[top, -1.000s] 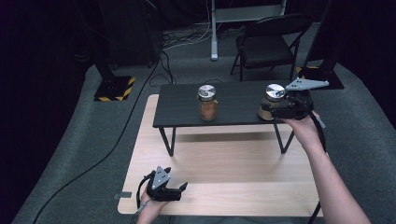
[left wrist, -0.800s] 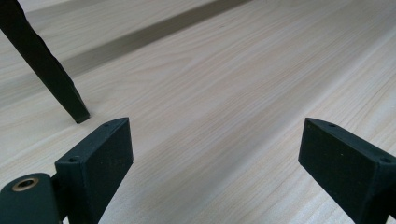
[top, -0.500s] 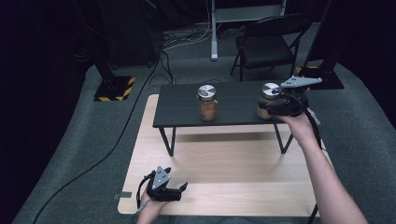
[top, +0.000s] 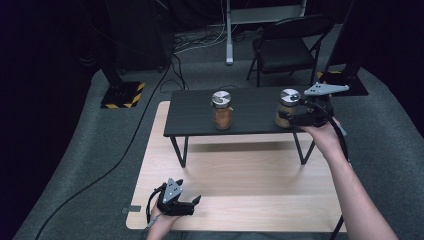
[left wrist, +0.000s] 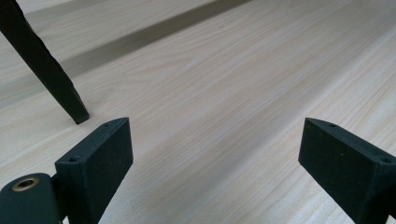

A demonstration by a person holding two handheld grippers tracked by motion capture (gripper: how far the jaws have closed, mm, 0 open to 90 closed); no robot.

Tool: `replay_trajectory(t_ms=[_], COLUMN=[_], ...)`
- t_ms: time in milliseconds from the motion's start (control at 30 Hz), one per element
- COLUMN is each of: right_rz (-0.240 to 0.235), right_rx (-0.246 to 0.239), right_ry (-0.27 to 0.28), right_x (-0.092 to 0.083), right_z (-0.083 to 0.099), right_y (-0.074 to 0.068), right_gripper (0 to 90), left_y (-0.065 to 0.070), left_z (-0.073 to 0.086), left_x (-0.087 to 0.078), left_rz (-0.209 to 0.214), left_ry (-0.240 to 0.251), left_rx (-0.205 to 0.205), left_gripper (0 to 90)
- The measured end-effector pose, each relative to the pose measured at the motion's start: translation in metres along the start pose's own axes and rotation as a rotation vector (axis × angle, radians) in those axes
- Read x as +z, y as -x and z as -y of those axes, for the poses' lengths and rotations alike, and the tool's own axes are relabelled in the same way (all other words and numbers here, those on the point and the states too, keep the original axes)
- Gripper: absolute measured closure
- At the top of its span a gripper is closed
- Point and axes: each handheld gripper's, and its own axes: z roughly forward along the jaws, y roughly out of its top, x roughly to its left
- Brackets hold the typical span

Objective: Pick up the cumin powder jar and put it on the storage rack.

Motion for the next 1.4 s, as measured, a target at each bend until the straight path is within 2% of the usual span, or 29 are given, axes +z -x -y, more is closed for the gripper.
replay_trajectory(t_ms=[433,1033,1300,1400], right_rz=[-0.015,-0.055,-0.063,-0.066], right_rx=[-0.044,-0.063,-0.073,-0.056], right_ry=[0.035,0.104,0.099,0.098], right_x=[-0.022,-0.057,-0.059,-0.06], right_z=[0.029,0.101,0.128,0.145], right_y=[-0.005,-0.006,-0.012,-0.014], right_gripper=[12.5,10.1,8.7,8.5], left_y=[0.0,0.001,0.001,0.001], left_z=[0.0,0.0,0.0,0.0], left_x=[0.0,0.0,0.0,0.0], left_rz=[-0.001,-0.003,-0.002,-0.001], left_ry=[-0.001,-0.003,-0.001,0.0], left_rx=[0.0,0.0,-0.002,-0.002], left_gripper=[9.3,9.3,9.3,9.3])
